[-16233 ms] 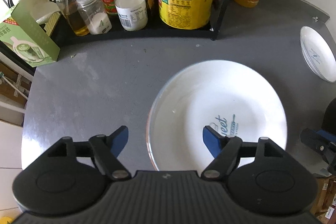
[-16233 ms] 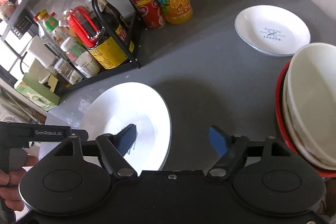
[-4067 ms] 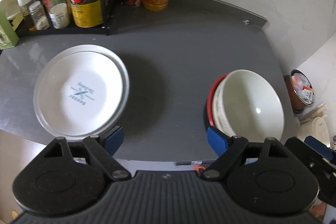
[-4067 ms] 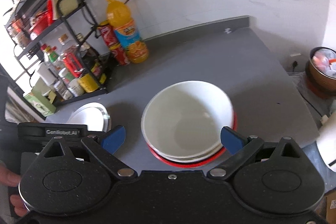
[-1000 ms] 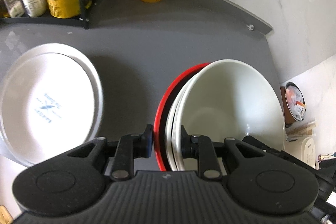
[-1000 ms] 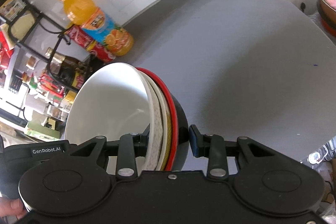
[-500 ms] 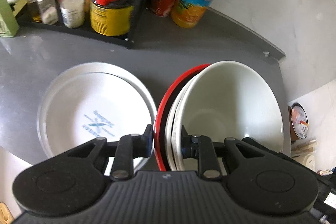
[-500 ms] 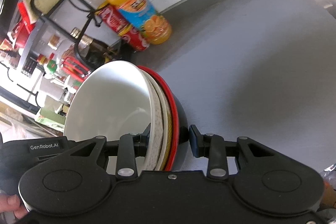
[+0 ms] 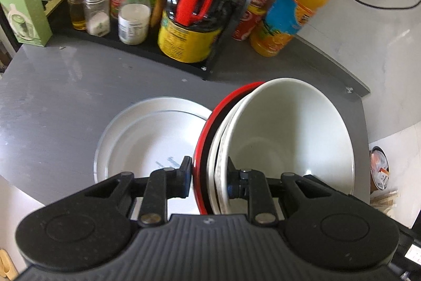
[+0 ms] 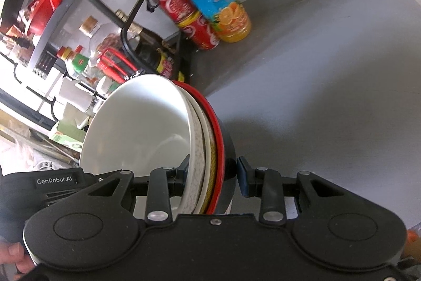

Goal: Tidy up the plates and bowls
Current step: 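Lift the red bowl stack with both tools and carry it over the plates, then lower the bowl stack onto the 'BAKERY' plate with both tools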

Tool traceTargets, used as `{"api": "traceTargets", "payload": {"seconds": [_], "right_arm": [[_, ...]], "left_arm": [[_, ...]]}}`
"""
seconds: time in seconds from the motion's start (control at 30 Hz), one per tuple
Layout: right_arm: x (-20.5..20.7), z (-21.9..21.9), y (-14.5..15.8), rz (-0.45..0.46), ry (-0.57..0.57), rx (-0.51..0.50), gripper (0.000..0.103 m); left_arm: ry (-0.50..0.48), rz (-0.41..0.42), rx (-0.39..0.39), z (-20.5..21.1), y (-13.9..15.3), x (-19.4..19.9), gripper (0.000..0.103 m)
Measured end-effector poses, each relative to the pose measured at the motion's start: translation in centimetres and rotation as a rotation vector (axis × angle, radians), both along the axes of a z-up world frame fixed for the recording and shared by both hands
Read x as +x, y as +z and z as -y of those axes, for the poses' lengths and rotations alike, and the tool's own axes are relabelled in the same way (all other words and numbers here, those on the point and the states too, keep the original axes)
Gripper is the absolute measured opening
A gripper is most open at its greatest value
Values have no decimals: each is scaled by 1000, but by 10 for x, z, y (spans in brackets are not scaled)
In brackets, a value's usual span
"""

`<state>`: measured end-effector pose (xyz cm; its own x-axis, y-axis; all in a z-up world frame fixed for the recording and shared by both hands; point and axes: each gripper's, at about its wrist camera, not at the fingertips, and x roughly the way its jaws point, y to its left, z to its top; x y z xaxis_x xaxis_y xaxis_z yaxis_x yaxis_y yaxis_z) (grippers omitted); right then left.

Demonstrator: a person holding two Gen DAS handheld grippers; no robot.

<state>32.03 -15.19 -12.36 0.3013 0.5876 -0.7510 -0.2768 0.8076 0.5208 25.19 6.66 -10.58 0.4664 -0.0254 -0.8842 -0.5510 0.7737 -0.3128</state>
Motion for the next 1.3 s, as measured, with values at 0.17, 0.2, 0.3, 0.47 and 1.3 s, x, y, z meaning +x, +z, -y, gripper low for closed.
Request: {"api": "traceTargets", "payload": {"seconds": [0.17,0.2,0.3,0.47,1.3], "right_arm": [[-2,-21,-4,-12,14,-9,33],[-2,-24,-5,-14,16,-11,33],[-2,-33,-7,-23,20,-17,33],[-2,-47,-13,-37,27,-36,33],[-11,-64,-32,-74,9,-78,33]], "left_arm": [[11,-9,-3,-22,-3,-5,22],[12,-12,-4,-25,-3,-6,22],[13,-22,-8,-37,-8,-8,22],[12,-40,-24,-52,-18,-9,22],[-66,-106,-43,-79,-52,-15,22]]}}
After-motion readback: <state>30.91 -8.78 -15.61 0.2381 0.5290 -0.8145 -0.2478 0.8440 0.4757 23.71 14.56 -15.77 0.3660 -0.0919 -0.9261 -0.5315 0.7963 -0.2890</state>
